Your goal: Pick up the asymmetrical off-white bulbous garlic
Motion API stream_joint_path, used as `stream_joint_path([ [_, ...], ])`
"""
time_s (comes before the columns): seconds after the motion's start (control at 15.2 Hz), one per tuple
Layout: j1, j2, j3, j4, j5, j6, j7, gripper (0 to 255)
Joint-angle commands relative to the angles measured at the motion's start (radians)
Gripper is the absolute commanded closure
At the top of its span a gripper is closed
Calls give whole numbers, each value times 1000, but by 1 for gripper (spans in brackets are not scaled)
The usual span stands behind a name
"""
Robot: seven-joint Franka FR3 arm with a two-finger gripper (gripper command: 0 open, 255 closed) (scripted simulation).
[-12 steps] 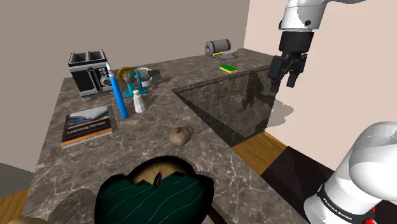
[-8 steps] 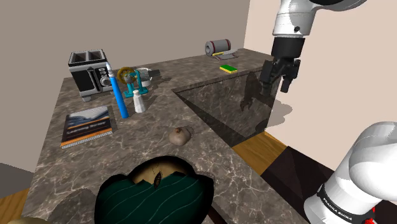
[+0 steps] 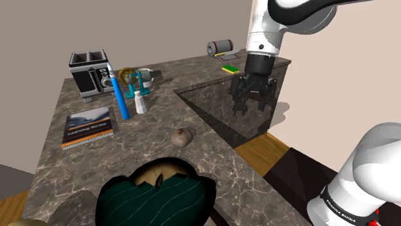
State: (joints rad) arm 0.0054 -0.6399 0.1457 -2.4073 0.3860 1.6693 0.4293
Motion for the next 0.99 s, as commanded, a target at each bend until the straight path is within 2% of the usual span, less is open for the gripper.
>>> stream_joint_path([
  [0.0,3,58,29,-1,57,63,58,0],
  [0.46,16,268,105,56,225,247,224,0],
  [0.92,33,507,159,168,365,428,359,0],
])
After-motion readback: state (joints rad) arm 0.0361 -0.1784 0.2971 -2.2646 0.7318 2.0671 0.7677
